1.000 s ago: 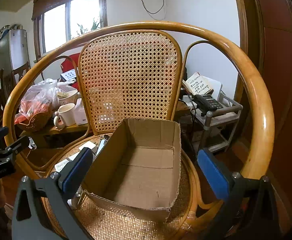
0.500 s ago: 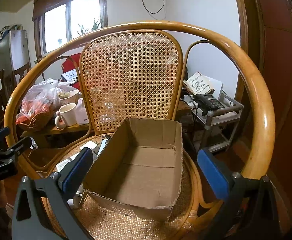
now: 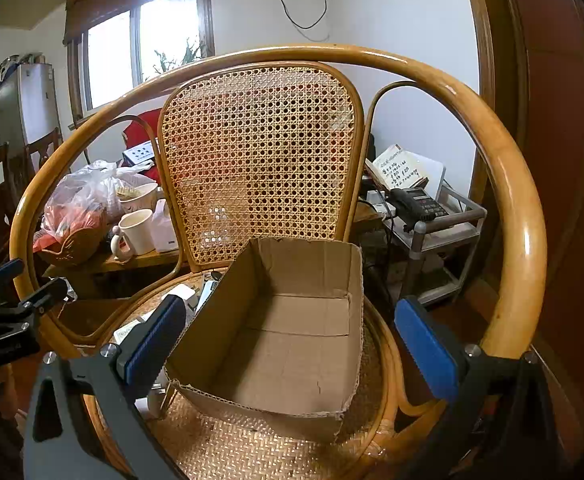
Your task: Organize rigid objects
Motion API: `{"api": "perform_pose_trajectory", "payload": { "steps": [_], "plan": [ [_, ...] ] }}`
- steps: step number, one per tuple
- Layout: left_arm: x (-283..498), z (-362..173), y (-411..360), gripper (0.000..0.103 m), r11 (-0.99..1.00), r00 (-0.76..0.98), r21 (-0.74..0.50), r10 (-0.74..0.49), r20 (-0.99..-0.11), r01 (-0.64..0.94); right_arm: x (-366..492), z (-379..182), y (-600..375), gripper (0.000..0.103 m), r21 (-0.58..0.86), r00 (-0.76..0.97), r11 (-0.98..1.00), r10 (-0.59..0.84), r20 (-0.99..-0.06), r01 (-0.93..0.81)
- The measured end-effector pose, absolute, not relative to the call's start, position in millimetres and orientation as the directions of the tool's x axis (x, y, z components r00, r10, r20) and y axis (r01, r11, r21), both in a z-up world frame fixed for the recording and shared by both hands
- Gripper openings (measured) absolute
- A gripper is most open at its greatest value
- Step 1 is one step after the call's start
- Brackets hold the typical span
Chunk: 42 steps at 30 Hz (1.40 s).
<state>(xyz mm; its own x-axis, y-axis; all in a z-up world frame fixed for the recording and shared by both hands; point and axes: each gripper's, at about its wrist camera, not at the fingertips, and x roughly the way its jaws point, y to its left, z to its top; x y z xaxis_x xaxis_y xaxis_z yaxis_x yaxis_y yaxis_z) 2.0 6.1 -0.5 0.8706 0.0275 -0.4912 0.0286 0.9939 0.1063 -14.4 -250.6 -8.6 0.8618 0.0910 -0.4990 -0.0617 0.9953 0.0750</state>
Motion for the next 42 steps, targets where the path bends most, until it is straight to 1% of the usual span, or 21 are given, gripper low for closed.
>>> {"api": "perform_pose_trajectory", "payload": {
  "steps": [42],
  "plan": [
    [2.3, -4.5, 3.7, 0.103, 0.99, 0.863, 0.134, 0.032, -0.504, 0.042, -15.2, -6.8, -253.0, 0.103, 0.086, 0.866, 0.995, 0.086, -0.493, -0.05]
  ]
}}
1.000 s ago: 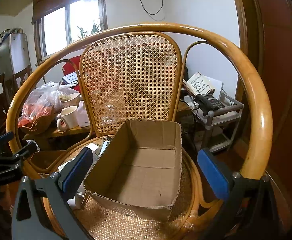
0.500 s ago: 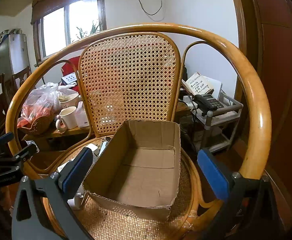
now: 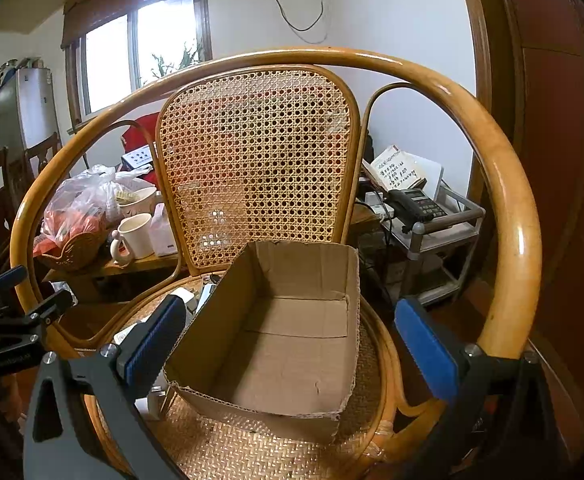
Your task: Organize rigid objects
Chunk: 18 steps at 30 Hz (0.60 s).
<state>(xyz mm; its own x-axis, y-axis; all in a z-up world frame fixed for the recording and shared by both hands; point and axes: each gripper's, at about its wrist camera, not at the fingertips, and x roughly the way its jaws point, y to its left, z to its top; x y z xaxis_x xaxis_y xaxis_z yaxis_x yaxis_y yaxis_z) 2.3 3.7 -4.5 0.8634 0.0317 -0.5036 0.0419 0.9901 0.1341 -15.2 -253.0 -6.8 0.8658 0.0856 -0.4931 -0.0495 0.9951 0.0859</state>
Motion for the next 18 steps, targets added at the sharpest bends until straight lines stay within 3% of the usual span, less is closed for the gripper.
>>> {"api": "perform_pose_trajectory", "payload": {
  "steps": [18],
  "plan": [
    [3.8, -6.8, 0.5, 0.103, 0.989, 0.857, 0.144, 0.039, -0.513, 0.041, -13.7, -7.6, -251.4, 0.103, 0.068, 0.865, 0.997, 0.061, -0.497, -0.032]
  ]
}}
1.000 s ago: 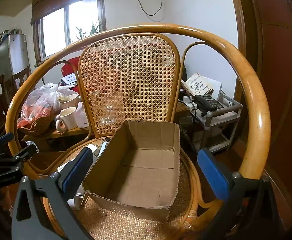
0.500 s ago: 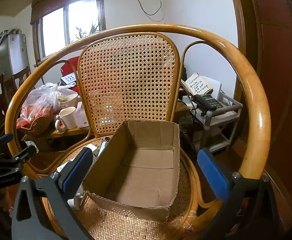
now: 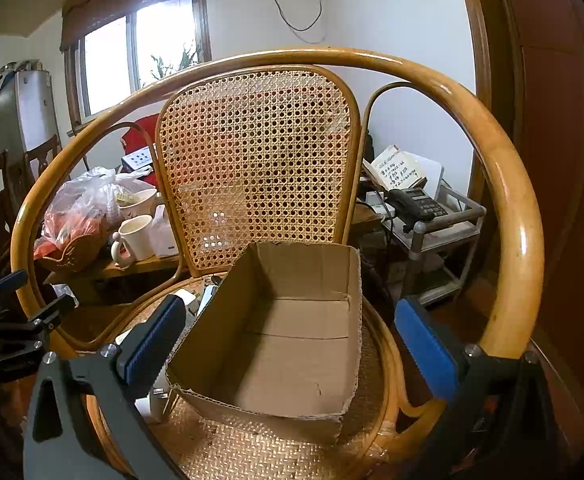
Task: Organize rigid objects
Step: 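Move the left tool down toward the white rectangular block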
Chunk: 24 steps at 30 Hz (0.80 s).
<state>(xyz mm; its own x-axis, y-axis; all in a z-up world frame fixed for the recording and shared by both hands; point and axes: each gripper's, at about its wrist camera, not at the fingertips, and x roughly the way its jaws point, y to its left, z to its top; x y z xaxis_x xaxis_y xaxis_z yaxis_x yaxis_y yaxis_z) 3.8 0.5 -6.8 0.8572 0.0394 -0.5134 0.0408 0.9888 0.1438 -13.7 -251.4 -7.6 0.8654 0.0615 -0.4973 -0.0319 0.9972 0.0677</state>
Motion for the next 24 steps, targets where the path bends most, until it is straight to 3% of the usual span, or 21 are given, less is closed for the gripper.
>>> {"api": "perform_pose_trajectory", "payload": {
  "steps": [24],
  "plan": [
    [25.2, -52.1, -18.9, 0.103, 0.977, 0.752, 0.18, 0.033, -0.658, 0.115, 39.8, -42.8, -246.7, 0.103, -0.028, 0.752, 0.999, -0.032, -0.658, 0.018]
  ]
}}
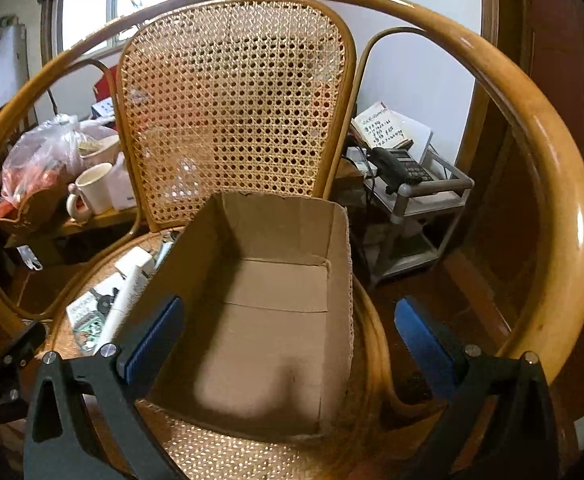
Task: Organize rigid objects
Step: 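Move the left tool down toward the white rectangular block, then close the left gripper on the white rectangular block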
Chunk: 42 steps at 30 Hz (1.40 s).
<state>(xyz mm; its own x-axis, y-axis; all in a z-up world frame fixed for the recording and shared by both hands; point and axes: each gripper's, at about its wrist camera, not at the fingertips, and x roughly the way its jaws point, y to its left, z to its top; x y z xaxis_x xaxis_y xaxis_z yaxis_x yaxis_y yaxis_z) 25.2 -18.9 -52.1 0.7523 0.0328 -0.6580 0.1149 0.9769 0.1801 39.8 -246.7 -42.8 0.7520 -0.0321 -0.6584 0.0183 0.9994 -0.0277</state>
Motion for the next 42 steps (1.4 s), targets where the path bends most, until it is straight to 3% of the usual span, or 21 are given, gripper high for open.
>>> {"api": "perform_pose_trajectory", "payload": {
  "steps": [19, 31, 33, 35, 36, 38, 40, 42],
  "plan": [
    [44.0, -111.1, -22.9, 0.103, 0.984, 0.53, 0.047, -0.053, -0.846, 0.174, 66.1, -76.0, -254.9, 0.103, -0.098, 0.681, 0.994, -0.103, -0.725, 0.047],
    [49.3, -128.0, -22.8, 0.103, 0.984, 0.465, 0.041, -0.046, -0.884, 0.176, 72.9, -87.2, -260.6, 0.103, -0.092, 0.65, 0.994, -0.109, -0.752, 0.061],
    [49.8, -131.5, -23.1, 0.103, 0.984, 0.452, 0.042, -0.042, -0.891, 0.175, 72.9, -88.7, -261.6, 0.093, -0.076, 0.649, 0.996, -0.093, -0.755, 0.054],
    [49.6, -134.2, -22.9, 0.103, 0.984, 0.443, 0.046, -0.037, -0.896, 0.174, 75.5, -91.6, -263.5, 0.067, -0.061, 0.634, 0.997, -0.08, -0.769, 0.052],
    [49.8, -135.2, -22.6, 0.103, 0.984, 0.44, 0.041, -0.041, -0.897, 0.173, 76.7, -94.1, -264.7, 0.061, -0.052, 0.623, 0.997, -0.072, -0.779, 0.051],
    [50.3, -136.5, -21.5, 0.103, 0.985, 0.43, 0.028, -0.048, -0.902, 0.168, 78.5, -100.0, -266.3, 0.03, -0.04, 0.601, 0.998, -0.063, -0.797, 0.051],
    [51.2, -139.4, -20.3, 0.103, 0.987, 0.416, 0.014, -0.055, -0.908, 0.162, 79.3, -103.3, -266.9, 0.015, -0.066, 0.596, 0.996, -0.092, -0.798, 0.065],
    [53.5, -144.2, -19.1, 0.103, 0.989, 0.394, 0.0, -0.06, -0.917, 0.15, 80.4, -104.3, -268.7, 0.011, -0.075, 0.594, 0.995, -0.102, -0.798, 0.071]
  ]
}}
